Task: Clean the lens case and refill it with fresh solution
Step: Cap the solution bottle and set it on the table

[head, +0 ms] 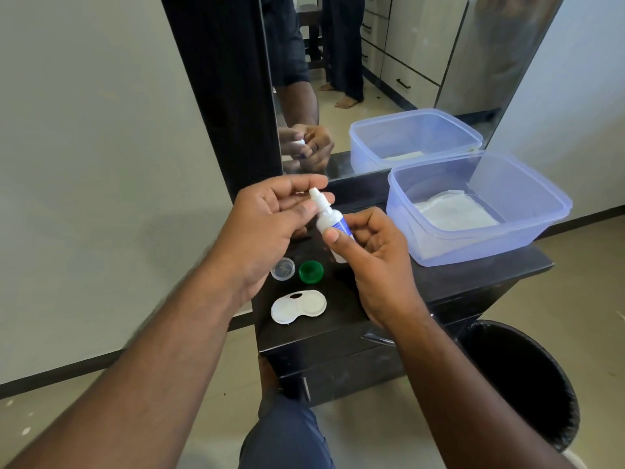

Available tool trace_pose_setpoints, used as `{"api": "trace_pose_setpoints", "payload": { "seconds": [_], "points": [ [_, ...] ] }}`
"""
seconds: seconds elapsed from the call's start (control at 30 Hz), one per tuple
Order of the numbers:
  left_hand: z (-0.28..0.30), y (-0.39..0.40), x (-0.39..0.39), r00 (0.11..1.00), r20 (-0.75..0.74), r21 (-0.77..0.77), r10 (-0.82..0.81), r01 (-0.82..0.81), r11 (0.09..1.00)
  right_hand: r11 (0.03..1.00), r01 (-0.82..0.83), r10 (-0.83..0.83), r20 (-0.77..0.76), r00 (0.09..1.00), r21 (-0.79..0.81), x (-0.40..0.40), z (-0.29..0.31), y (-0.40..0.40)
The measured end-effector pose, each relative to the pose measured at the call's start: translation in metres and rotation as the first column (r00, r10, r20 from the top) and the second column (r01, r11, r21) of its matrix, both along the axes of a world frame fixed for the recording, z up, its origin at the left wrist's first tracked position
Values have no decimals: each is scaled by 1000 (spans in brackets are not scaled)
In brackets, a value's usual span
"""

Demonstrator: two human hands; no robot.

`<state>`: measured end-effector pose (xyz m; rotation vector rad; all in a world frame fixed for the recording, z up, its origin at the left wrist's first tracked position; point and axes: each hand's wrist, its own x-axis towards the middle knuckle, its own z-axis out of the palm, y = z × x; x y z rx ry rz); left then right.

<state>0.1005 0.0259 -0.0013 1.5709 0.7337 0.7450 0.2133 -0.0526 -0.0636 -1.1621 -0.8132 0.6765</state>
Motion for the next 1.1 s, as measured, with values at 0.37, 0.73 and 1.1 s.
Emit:
{"api": "trace_pose_setpoints", "payload": {
  "seconds": [0.37, 0.73, 1.1],
  "points": [
    [1, -3, 7, 979, 177, -97, 103, -86, 991, 994, -90, 94, -56, 994, 62, 2, 1, -1],
    [4, -10, 7, 988, 65, 163, 142, -151, 975, 988, -157, 157, 0, 988, 4, 7, -3, -1],
    [1, -4, 5, 981, 34, 259, 192, -194, 946, 997, -76, 77, 52, 996, -22, 8, -5, 4]
  ]
}}
